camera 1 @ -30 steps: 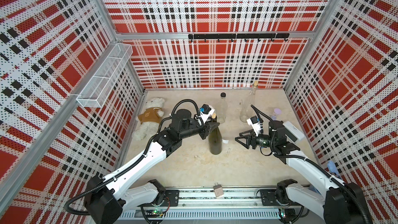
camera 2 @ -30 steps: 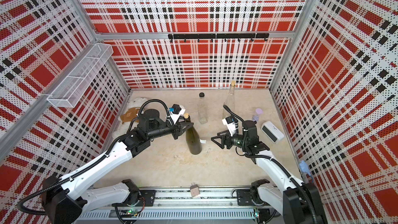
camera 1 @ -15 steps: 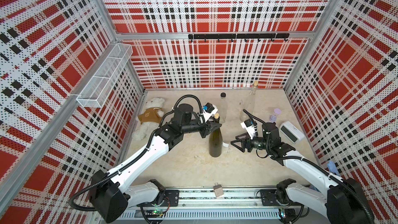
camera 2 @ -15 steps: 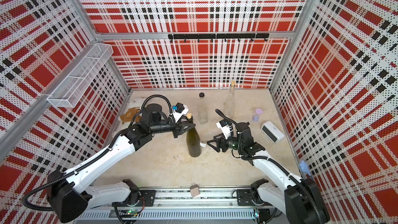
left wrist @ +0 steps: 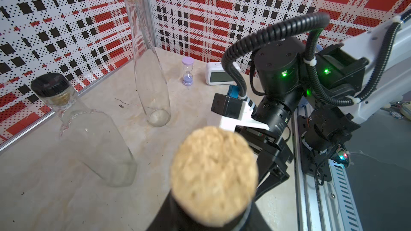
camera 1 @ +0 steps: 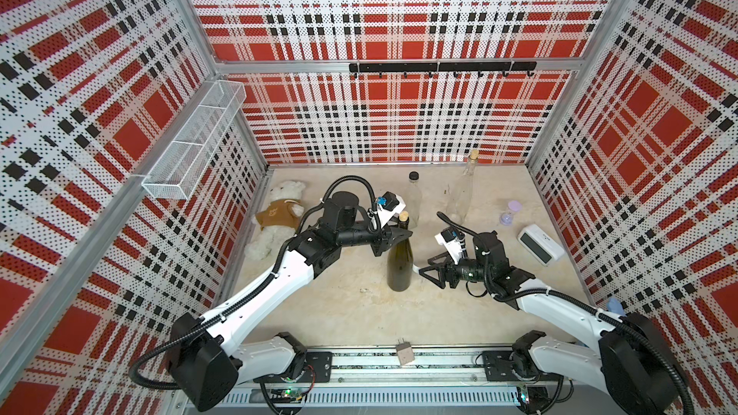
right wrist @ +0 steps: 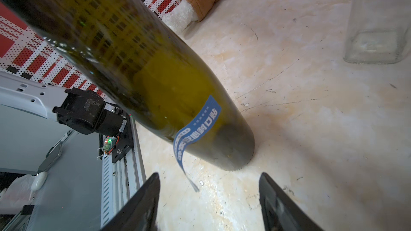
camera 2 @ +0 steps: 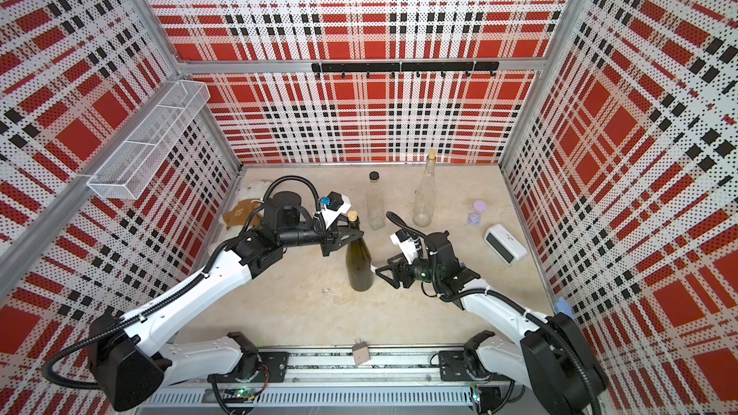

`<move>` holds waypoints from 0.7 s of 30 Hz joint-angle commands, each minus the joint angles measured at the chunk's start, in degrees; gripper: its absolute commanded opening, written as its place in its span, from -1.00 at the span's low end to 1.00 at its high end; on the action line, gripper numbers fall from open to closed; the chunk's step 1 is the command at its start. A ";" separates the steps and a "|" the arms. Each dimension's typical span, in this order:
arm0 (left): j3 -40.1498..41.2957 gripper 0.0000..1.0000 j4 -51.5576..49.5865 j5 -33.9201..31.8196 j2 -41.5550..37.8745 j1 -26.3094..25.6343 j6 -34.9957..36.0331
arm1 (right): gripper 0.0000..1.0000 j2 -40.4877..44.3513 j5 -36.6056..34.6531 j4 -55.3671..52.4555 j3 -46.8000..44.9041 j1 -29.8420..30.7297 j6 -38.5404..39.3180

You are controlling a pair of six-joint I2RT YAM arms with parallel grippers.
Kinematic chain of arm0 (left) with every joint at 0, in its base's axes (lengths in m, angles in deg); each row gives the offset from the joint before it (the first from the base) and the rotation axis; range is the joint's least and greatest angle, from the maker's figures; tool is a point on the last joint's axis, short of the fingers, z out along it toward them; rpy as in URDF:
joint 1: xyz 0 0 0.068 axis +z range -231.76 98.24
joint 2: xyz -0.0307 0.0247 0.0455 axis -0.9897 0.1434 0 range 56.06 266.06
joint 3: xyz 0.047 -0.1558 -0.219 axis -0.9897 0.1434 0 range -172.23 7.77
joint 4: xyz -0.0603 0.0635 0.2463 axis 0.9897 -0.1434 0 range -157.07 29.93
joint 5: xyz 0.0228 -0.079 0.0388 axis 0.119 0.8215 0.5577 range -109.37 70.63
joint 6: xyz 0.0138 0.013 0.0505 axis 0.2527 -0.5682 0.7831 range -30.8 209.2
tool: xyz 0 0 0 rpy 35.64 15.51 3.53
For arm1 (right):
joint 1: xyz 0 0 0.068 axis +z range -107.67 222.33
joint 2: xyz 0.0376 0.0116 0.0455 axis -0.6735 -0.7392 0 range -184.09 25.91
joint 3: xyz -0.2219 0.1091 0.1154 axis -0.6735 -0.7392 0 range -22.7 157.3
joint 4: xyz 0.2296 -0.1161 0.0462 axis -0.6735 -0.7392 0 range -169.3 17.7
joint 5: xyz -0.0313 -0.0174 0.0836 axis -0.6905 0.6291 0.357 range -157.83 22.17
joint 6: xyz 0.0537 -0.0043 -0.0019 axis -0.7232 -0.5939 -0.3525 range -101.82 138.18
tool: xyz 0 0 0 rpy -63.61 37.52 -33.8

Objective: Remove the label from the bottle
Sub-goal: Adjust the bottle at the center of the board.

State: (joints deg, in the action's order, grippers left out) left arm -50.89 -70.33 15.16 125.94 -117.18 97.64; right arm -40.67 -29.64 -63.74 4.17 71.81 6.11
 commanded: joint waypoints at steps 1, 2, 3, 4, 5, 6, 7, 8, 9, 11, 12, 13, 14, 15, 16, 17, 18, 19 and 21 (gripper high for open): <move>-2.12 -0.96 2.18 1.70 -0.89 0.25 -0.16 | 0.42 -2.03 -0.08 5.80 -0.37 0.49 -0.02; -2.01 -0.96 2.24 1.73 -0.90 0.18 -0.19 | 0.41 -2.93 0.19 6.78 -0.28 0.49 -0.10; -1.91 -0.96 2.27 1.61 -1.01 0.17 -0.27 | 0.40 -3.80 0.83 7.86 -0.10 0.50 -0.46; -1.86 -0.96 2.31 1.51 -1.04 0.21 -0.40 | 0.38 -4.69 1.46 8.66 0.17 0.49 -0.77; -1.77 -0.96 2.36 1.53 -1.13 0.23 -0.45 | 0.37 -5.44 1.94 9.38 0.40 0.58 -1.11; -1.68 -0.96 2.37 1.43 -1.15 0.16 -0.54 | 0.35 -5.91 2.28 9.87 0.71 0.81 -1.33; -1.65 -0.96 2.43 1.38 -1.16 0.12 -0.63 | 0.33 -6.26 2.34 10.23 0.89 0.93 -1.30; -1.64 -0.96 2.41 1.34 -1.27 0.12 -0.67 | 0.29 -6.44 2.36 10.41 1.07 1.08 -1.44; -1.55 -0.96 2.49 1.34 -1.29 0.18 -0.71 | 0.25 -6.53 2.47 10.43 1.20 1.20 -1.43; -1.49 -0.96 2.44 1.31 -1.36 0.16 -0.74 | 0.14 -6.54 2.78 10.73 1.31 1.15 -1.68; -1.46 -0.96 2.44 1.25 -1.42 0.14 -0.71 | 0.09 -6.45 2.94 11.08 1.26 1.20 -1.85; -1.37 -0.95 2.44 1.25 -1.37 0.17 -0.71 | 0.05 -6.30 3.05 11.51 1.17 1.20 -2.14; -1.38 -0.96 2.40 1.27 -1.43 0.13 -0.71 | 0.00 -6.27 3.28 11.69 1.08 1.20 -2.33; -1.30 -0.96 2.41 1.18 -1.54 0.18 -0.72 | -0.02 -6.26 3.61 12.05 0.92 1.19 -2.49; -1.21 -0.96 2.45 1.16 -1.56 0.17 -0.71 | -0.02 -6.35 3.86 12.45 0.87 1.19 -2.73; -1.12 -0.96 2.43 1.14 -1.61 0.11 -0.63 | 0.07 -6.52 4.22 12.94 0.71 1.19 -2.93; -1.11 -0.95 2.45 1.00 -1.66 0.18 -0.63 | 0.21 -6.72 4.34 13.40 0.65 1.17 -3.03; -1.11 -0.95 2.44 1.01 -1.63 0.18 -0.63 | 0.25 -6.90 4.26 13.65 0.55 1.25 -3.13; -1.02 -0.96 2.43 0.99 -1.63 0.26 -0.63 | 0.22 -7.05 4.80 14.68 0.28 1.18 -3.64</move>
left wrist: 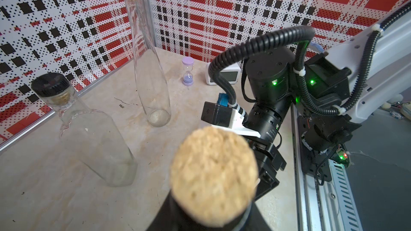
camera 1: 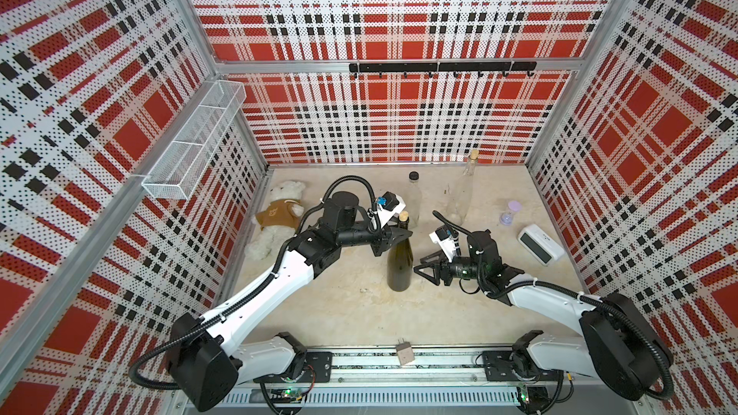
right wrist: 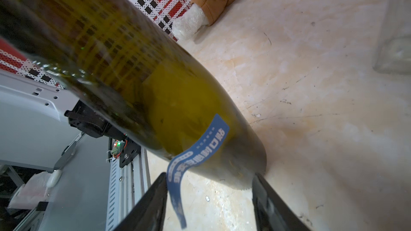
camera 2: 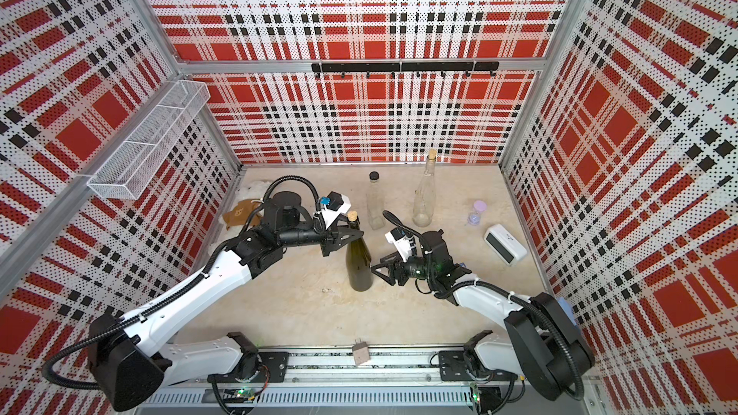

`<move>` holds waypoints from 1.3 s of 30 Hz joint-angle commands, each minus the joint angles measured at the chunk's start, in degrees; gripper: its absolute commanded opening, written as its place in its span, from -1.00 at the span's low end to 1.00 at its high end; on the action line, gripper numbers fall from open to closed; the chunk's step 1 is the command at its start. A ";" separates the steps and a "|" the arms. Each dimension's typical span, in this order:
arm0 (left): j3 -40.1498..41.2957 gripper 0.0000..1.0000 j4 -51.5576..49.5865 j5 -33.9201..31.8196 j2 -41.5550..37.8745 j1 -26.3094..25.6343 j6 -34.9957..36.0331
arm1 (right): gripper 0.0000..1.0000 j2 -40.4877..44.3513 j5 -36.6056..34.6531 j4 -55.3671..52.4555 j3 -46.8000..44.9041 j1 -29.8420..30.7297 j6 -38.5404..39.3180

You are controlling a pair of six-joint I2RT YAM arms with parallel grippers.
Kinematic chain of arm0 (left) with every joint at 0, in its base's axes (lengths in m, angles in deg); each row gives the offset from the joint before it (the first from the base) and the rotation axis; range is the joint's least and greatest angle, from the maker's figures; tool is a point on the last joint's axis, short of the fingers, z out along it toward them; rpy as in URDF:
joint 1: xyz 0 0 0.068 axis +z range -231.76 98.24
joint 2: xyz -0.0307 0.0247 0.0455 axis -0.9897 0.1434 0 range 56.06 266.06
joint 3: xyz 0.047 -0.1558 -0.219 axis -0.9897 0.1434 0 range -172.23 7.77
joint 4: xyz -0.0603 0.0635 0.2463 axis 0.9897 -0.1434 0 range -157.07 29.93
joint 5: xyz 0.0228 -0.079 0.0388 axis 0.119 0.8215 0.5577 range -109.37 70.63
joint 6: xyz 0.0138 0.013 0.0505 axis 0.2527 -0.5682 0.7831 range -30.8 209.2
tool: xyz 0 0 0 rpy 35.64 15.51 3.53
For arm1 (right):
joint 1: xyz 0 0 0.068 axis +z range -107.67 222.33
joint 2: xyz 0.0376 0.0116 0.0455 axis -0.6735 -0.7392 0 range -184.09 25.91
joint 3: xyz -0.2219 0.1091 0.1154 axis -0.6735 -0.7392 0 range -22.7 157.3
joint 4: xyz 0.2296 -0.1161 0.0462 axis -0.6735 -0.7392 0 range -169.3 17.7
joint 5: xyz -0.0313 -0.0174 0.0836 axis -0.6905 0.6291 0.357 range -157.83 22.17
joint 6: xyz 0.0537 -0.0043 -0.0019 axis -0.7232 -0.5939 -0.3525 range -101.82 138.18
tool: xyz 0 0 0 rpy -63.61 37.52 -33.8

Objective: Remove the label from the bottle
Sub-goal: Adjust the bottle at the center of the board, then tear open the label from the bottle.

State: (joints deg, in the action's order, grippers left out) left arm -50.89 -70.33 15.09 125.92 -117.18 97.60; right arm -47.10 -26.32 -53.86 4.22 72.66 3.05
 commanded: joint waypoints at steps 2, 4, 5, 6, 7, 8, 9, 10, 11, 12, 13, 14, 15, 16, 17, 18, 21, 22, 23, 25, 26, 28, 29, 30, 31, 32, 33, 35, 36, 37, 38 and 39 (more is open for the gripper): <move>-0.94 -0.96 2.39 1.09 -1.74 0.23 -0.58 | 0.22 -0.58 2.34 5.59 0.19 0.31 -1.10; -0.85 -0.96 2.35 0.88 -1.88 0.22 -0.59 | 0.20 -0.24 2.33 4.94 0.54 0.35 -1.06; -0.77 -0.96 2.40 0.81 -1.96 0.19 -0.58 | 0.17 -0.20 2.28 4.07 0.76 0.34 -0.63; -0.78 -0.95 2.37 0.81 -2.08 0.20 -0.58 | 0.13 -0.09 2.47 3.46 1.06 0.40 -0.36; -0.75 -0.96 2.35 0.76 -2.10 0.19 -0.64 | 0.08 -0.11 2.81 3.23 1.19 0.40 -0.28; -0.67 -0.96 2.36 0.71 -2.11 0.18 -0.54 | 0.05 0.05 2.94 3.10 1.16 0.38 -0.32; -0.67 -0.95 2.32 0.70 -2.12 0.24 -0.49 | 0.01 0.16 2.98 2.86 1.10 0.35 -0.33; -0.67 -0.96 2.31 0.72 -2.19 0.14 -0.49 | -0.06 0.38 3.04 2.43 1.10 0.35 -0.32; -0.67 -0.95 2.18 0.62 -2.26 0.29 -0.54 | -0.11 0.59 3.23 2.15 1.08 0.40 -0.33; -0.67 -0.96 2.18 0.61 -2.37 0.29 -0.54 | -0.15 0.72 3.38 1.96 1.02 0.38 -0.40; -0.59 -0.96 2.18 0.53 -2.45 0.31 -0.54 | -0.21 0.93 3.47 1.82 0.86 0.39 -0.44; -0.59 -0.96 2.18 0.44 -2.49 0.31 -0.49 | -0.27 1.18 3.49 1.69 0.65 0.43 -0.58; -0.59 -0.96 2.18 0.44 -2.50 0.27 -0.49 | -0.33 1.42 3.48 1.60 0.52 0.43 -0.68; -0.59 -0.96 2.18 0.44 -2.51 0.28 -0.49 | -0.37 1.66 3.42 1.39 0.34 0.43 -0.74; -0.59 -0.96 2.18 0.42 -2.47 0.27 -0.51 | -0.41 1.82 3.39 1.43 0.18 0.43 -0.84; -0.55 -0.96 2.18 0.35 -2.52 0.33 -0.49 | -0.44 1.95 3.34 1.43 0.11 0.41 -0.95; -0.49 -0.96 2.18 0.08 -2.47 0.38 -0.57 | -0.39 1.67 3.71 1.85 0.02 0.44 -1.42; -0.50 -0.96 2.18 0.00 -2.52 0.40 -0.58 | -0.30 1.56 3.79 2.19 -0.02 0.43 -1.64; -0.50 -0.96 2.25 -0.09 -2.45 0.38 -0.58 | -0.27 1.43 3.89 2.33 -0.03 0.43 -1.82; -0.59 -0.96 2.27 -0.09 -2.38 0.39 -0.60 | -0.26 1.29 4.00 2.42 0.11 0.43 -1.91; -0.59 -0.96 2.26 -0.17 -2.45 0.40 -0.59 | -0.25 1.13 4.29 2.39 0.15 0.44 -1.91; -0.59 -0.96 2.18 -0.43 -2.53 0.38 -0.59 | -0.26 0.94 4.89 2.48 0.22 0.53 -2.00; -0.59 -0.96 2.20 -0.55 -2.54 0.36 -0.64 | -0.27 0.99 5.02 2.48 0.24 0.67 -2.00; -0.59 -0.96 2.18 -0.62 -2.60 0.41 -0.58 | -0.26 1.03 5.07 2.32 0.20 0.74 -1.93; -0.63 -0.95 2.18 -0.67 -2.55 0.36 -0.59 | -0.26 1.11 5.10 1.88 0.24 0.87 -1.84; -0.59 -0.96 2.18 -0.77 -2.55 0.40 -0.51 | -0.25 1.21 5.06 1.70 0.18 0.90 -1.78; -0.63 -0.96 2.18 -0.76 -2.55 0.41 -0.49 | -0.25 1.36 5.05 1.69 0.01 0.94 -1.74; -0.66 -0.96 2.18 -0.85 -2.51 0.38 -0.42 | -0.24 1.71 5.11 1.70 -0.14 0.98 -1.74; -0.67 -0.96 2.18 -0.98 -2.48 0.43 -0.41 | -0.24 1.82 4.98 1.28 -0.18 1.05 -1.74; -0.67 -0.96 2.19 -0.97 -2.52 0.41 -0.43 | -0.24 1.91 4.94 0.93 -0.14 1.07 -1.57; -0.67 -0.96 2.14 -0.97 -2.48 0.39 -0.46 | -0.25 2.03 4.91 0.74 -0.14 1.14 -1.47; -0.67 -0.96 2.10 -0.97 -2.54 0.40 -0.36 | -0.26 2.00 4.86 0.55 -0.25 1.09 -1.39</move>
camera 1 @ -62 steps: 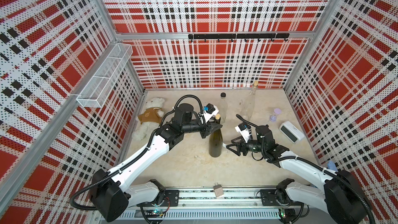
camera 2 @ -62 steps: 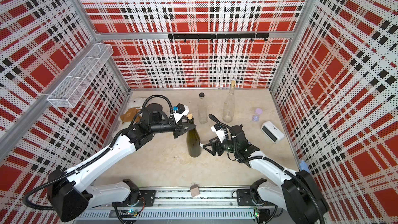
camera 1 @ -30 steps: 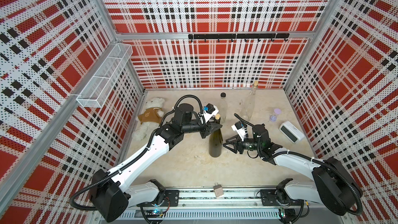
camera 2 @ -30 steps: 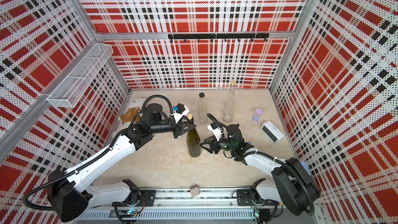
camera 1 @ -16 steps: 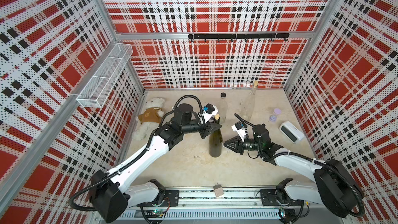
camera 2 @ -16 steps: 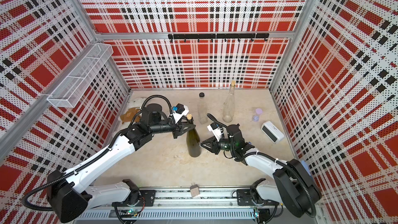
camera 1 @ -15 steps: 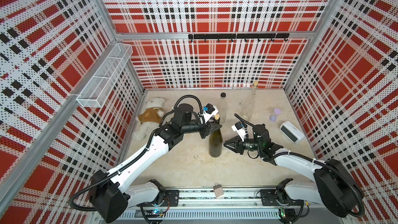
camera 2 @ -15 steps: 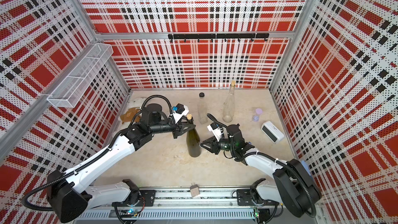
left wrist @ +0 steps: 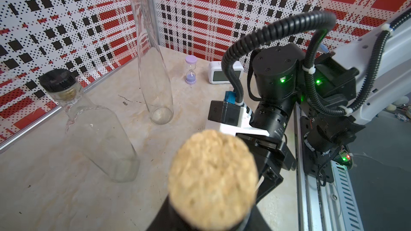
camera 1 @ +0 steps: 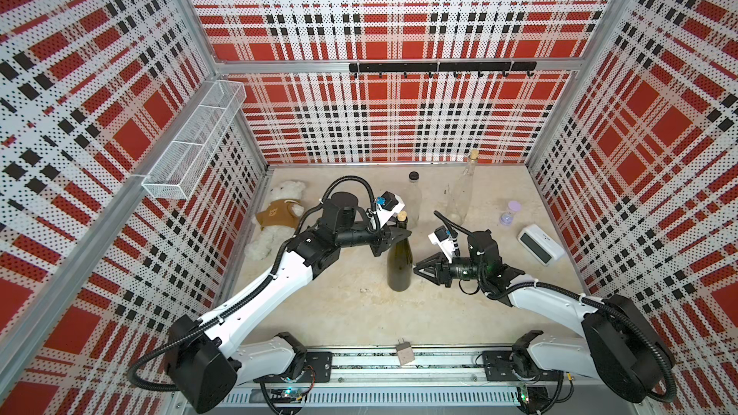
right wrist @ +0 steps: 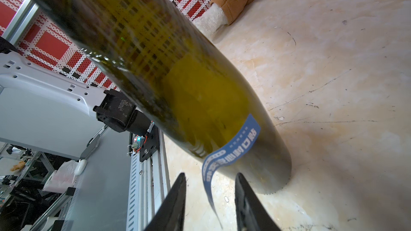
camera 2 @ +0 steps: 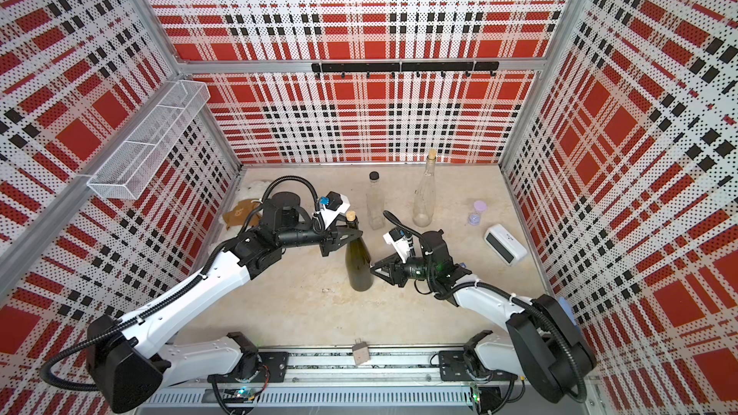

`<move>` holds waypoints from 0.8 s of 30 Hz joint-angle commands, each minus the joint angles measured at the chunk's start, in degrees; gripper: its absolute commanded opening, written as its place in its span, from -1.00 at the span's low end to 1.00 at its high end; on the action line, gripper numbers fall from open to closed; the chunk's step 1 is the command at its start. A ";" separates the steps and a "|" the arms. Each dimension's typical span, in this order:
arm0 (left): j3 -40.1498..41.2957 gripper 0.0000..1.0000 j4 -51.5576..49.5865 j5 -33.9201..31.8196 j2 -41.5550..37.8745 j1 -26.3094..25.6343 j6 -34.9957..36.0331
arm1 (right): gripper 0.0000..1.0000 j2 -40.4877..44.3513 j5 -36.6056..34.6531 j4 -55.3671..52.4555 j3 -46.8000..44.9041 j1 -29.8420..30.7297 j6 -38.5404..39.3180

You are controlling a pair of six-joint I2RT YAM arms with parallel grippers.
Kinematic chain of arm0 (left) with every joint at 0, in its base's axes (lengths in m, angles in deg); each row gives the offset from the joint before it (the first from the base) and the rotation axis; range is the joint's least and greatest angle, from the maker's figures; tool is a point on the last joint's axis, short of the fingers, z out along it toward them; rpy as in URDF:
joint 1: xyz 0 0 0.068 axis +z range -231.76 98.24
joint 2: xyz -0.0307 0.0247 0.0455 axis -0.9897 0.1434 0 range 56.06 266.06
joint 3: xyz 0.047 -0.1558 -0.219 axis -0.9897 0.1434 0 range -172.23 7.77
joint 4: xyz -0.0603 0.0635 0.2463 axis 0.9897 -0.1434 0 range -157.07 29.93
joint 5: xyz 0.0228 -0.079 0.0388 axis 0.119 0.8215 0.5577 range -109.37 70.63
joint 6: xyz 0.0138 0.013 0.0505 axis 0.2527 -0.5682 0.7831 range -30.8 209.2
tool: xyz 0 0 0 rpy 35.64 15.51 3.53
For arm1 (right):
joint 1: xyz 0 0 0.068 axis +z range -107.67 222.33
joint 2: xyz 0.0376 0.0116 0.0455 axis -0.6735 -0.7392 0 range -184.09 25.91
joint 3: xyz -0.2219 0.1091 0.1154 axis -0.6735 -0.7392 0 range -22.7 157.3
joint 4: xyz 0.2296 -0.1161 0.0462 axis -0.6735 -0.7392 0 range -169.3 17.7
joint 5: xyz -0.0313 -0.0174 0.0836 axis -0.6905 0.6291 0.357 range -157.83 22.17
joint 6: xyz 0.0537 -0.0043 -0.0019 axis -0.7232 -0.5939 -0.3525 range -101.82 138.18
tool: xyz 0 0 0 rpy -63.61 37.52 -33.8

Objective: Remove the label from the bottle
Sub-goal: Tear open the label from the bottle.

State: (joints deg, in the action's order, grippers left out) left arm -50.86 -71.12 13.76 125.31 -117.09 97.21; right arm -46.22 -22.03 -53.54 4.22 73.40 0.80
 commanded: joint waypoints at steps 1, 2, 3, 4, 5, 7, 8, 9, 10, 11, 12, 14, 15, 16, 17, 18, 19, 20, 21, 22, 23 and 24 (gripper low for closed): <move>-0.69 -0.96 2.87 0.27 -1.87 0.31 0.05 | -0.28 1.13 0.27 -0.02 -0.20 0.35 0.95; -0.69 -0.96 2.87 0.20 -1.91 0.33 0.07 | -0.30 1.08 0.25 -0.34 -0.22 0.39 1.14; -0.69 -0.96 2.92 0.18 -1.93 0.35 0.08 | -0.33 0.96 0.33 -0.38 -0.21 0.37 1.23; -0.69 -0.96 2.88 0.10 -1.93 0.39 0.08 | -0.35 0.78 0.26 -0.40 -0.21 0.42 1.22; -0.69 -0.96 2.87 0.18 -1.96 0.43 0.08 | -0.38 0.68 0.22 -0.39 -0.20 0.47 1.28; -0.69 -0.96 2.88 0.24 -2.02 0.36 0.08 | -0.46 0.76 -0.16 -0.30 -0.37 0.43 1.15; -0.61 -0.96 2.79 0.19 -2.11 0.38 0.08 | -0.49 0.98 -0.40 -0.31 -0.40 0.44 1.22; -0.67 -0.96 2.70 0.12 -2.13 0.36 0.09 | -0.53 1.12 -0.59 -0.39 -0.36 0.48 1.23; -0.61 -0.96 2.70 0.13 -2.17 0.35 0.03 | -0.58 1.42 -0.86 -0.56 -0.41 0.47 1.24; -0.60 -0.96 2.61 0.02 -2.27 0.40 0.07 | -0.66 1.73 -1.26 -0.72 -0.38 0.48 1.34; -0.61 -0.96 2.61 0.03 -2.26 0.41 0.08 | -0.74 1.98 -1.53 -1.00 -0.30 0.43 1.50; -0.61 -0.96 2.62 0.01 -2.12 0.35 0.08 | -0.87 2.50 -2.17 -1.59 -0.28 0.46 1.79; -0.69 -0.96 2.52 0.14 -2.15 0.36 0.08 | -0.92 2.75 -2.40 -1.80 -0.21 0.48 1.90; -0.69 -0.96 2.52 0.14 -2.11 0.38 0.16 | -0.96 2.96 -2.62 -2.10 -0.21 0.43 2.03; -0.69 -0.96 2.45 0.19 -2.12 0.41 0.14 | -1.00 3.22 -2.87 -2.52 -0.13 0.42 2.22; -0.69 -0.96 2.30 0.19 -2.13 0.36 0.30 | -1.00 3.47 -3.15 -2.85 -0.03 0.35 2.39; -0.69 -0.96 2.22 0.28 -2.16 0.41 0.33 | -1.00 3.71 -3.29 -3.25 0.00 0.39 2.53; -0.78 -0.96 2.04 0.40 -2.19 0.42 0.47 | -1.00 4.00 -3.63 -3.85 0.15 0.40 2.86; -0.87 -0.99 1.70 0.37 -2.11 0.36 0.65 | -1.00 4.26 -4.08 -4.48 0.19 0.31 3.18; -0.94 -1.00 1.40 0.29 -2.12 0.42 0.82 | -1.00 4.58 -4.43 -5.18 0.39 0.10 3.54; -0.97 -1.00 1.18 0.20 -2.26 0.35 0.99 | -1.00 4.80 -4.50 -5.74 0.40 -0.12 3.86; -1.05 -1.00 0.98 0.21 -2.20 0.35 1.04 | -1.00 4.98 -4.61 -6.18 0.47 -0.38 4.07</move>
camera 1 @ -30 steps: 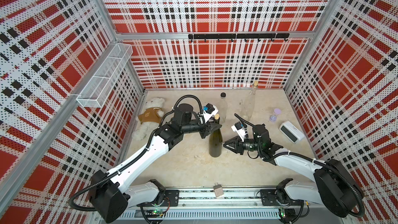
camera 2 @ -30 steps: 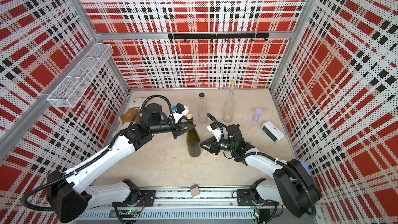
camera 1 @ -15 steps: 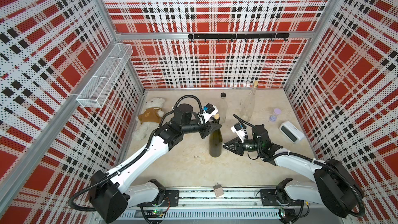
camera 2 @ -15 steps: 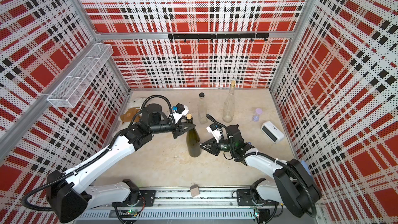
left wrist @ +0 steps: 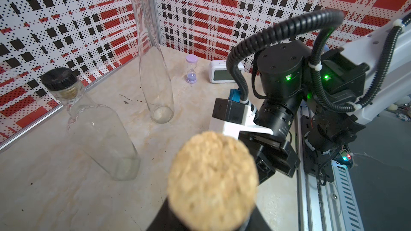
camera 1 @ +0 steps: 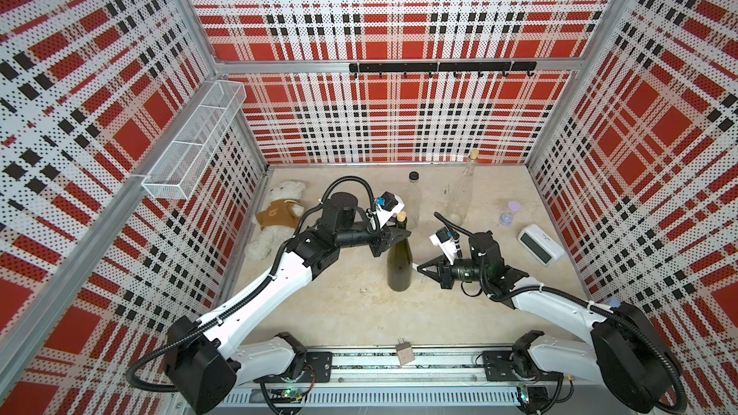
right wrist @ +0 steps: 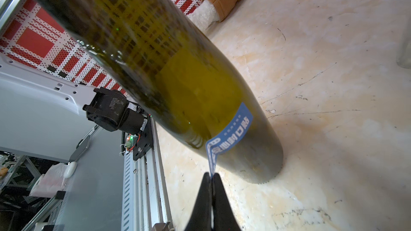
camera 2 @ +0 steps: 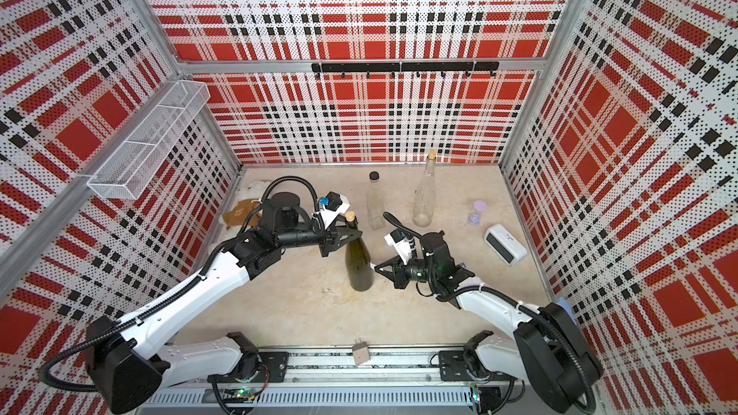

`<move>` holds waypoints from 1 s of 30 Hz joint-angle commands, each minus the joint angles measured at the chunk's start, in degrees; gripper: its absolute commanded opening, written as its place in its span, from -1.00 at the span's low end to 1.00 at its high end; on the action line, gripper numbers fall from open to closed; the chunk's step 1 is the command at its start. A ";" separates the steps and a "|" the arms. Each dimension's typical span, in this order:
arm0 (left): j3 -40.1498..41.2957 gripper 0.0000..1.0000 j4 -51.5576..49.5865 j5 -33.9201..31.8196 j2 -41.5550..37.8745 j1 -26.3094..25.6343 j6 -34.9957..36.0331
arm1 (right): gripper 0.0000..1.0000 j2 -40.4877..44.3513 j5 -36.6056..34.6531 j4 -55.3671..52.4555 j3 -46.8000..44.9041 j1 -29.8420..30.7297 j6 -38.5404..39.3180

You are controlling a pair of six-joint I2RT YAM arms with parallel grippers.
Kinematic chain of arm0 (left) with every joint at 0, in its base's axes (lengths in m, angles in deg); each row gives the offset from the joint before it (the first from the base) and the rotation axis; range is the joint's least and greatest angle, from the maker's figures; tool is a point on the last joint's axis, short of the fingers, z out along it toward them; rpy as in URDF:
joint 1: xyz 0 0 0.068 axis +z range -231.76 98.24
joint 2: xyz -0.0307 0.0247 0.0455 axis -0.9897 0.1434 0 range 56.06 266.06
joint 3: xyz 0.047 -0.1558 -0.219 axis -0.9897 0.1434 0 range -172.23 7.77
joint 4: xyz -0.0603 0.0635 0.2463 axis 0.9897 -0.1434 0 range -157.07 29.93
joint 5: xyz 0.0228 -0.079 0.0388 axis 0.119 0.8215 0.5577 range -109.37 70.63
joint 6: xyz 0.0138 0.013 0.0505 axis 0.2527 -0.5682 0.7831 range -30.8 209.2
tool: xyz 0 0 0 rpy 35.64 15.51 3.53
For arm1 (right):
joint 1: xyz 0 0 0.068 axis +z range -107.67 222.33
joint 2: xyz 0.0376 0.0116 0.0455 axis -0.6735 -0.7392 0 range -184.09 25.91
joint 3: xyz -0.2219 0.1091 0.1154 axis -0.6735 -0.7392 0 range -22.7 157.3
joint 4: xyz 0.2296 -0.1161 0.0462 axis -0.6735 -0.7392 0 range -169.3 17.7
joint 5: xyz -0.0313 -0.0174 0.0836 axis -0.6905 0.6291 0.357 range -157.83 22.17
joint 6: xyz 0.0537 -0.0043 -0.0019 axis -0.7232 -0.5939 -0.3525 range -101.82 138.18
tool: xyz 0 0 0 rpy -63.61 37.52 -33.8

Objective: Remove the label from the bottle
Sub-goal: Tear open the label from the bottle.

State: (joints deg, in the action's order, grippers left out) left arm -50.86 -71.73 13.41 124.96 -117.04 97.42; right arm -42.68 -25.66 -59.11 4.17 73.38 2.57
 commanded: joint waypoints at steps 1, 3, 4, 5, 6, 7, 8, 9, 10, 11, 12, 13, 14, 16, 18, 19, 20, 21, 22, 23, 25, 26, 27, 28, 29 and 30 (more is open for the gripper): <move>-1.08 -1.00 1.39 0.54 -1.97 0.33 0.91 | -1.00 1.61 -0.96 -1.16 0.61 -0.90 2.60; -1.21 -1.00 1.05 0.71 -2.03 0.36 1.13 | -1.00 1.71 -0.88 -2.05 0.71 -1.55 3.18; -1.29 -1.00 0.82 0.78 -2.03 0.32 1.26 | -1.00 1.76 -0.67 -2.28 0.80 -2.01 3.43; -1.40 -1.00 0.38 0.95 -2.10 0.36 1.44 | -1.00 1.80 -0.43 -2.44 0.80 -2.46 3.45; -1.55 -1.00 0.00 1.00 -2.14 0.29 1.63 | -1.00 1.87 -0.34 -2.70 0.85 -2.81 3.70; -1.73 -1.00 -0.41 1.11 -2.11 0.32 1.83 | -1.00 1.89 -0.33 -3.13 0.99 -3.17 4.00; -1.92 -1.00 -0.87 1.13 -2.11 0.29 2.06 | -1.00 1.89 -0.24 -3.58 1.18 -3.53 4.31; -2.09 -1.00 -1.27 1.20 -2.11 0.28 2.27 | -1.00 1.89 -0.18 -4.00 1.31 -3.86 4.58; -2.26 -1.00 -1.76 1.23 -2.19 0.16 2.69 | -1.00 1.81 -0.13 -4.50 1.44 -4.06 4.94; -2.60 -1.00 -2.50 1.18 -2.14 0.08 3.01 | -1.00 1.77 -0.15 -4.97 1.69 -4.37 5.28; -2.79 -1.00 -3.01 1.08 -2.03 0.05 3.26 | -1.00 1.71 -0.03 -5.21 1.78 -4.63 5.47; -2.97 -1.00 -3.46 1.11 -1.98 -0.04 3.54 | -1.00 1.80 0.04 -5.31 1.93 -4.83 5.55; -3.28 -1.00 -4.09 0.94 -1.92 -0.12 3.88 | -1.00 1.91 0.03 -5.36 1.90 -5.18 5.60; -3.67 -1.00 -4.97 0.97 -1.81 -0.40 4.26 | -1.00 1.98 0.09 -5.91 2.15 -5.94 5.99; -4.11 -1.00 -5.85 0.72 -1.59 -0.66 4.67 | -1.00 2.23 0.20 -6.50 2.44 -6.42 6.36; -4.35 -1.00 -6.26 0.60 -1.49 -0.82 4.93 | -1.00 2.33 0.28 -6.79 2.50 -6.85 6.52; -4.62 -1.00 -6.70 0.37 -1.31 -0.97 5.19 | -1.00 2.32 0.28 -7.10 2.71 -7.17 6.69; -4.89 -1.00 -7.17 0.44 -1.12 -1.09 5.38 | -1.00 2.26 0.33 -7.43 2.89 -7.47 6.95; -5.16 -1.00 -7.65 0.36 -0.92 -1.17 5.57 | -1.00 2.24 0.31 -7.89 3.12 -7.71 7.22; -5.48 -1.00 -8.07 0.29 -0.68 -1.31 5.81 | -1.00 2.15 0.28 -8.16 3.31 -7.89 7.48; -5.96 -1.00 -8.90 0.21 -0.42 -1.65 6.18 | -1.00 1.98 0.09 -8.57 3.49 -8.19 7.84; -6.25 -1.00 -9.17 0.12 -0.19 -1.75 6.42 | -1.00 1.89 -0.05 -8.57 3.48 -8.33 7.89; -6.47 -1.00 -9.50 0.10 -0.13 -1.83 6.54 | -1.00 1.82 -0.19 -8.77 3.55 -8.45 8.10; -6.66 -1.00 -9.80 -0.03 -0.05 -1.95 6.56 | -1.00 1.80 -0.60 -9.25 3.71 -8.59 8.43; -6.91 -1.00 -10.10 -0.08 0.00 -2.03 6.77 | -1.00 1.80 -1.15 -10.11 3.99 -8.68 8.95; -7.15 -1.00 -10.43 0.04 0.09 -1.98 7.01 | -1.00 1.80 -1.76 -10.76 4.14 -8.79 9.42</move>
State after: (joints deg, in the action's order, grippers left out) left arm -55.34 -81.52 13.15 125.22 -118.82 103.00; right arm -41.50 -25.14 -68.51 6.62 65.38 9.15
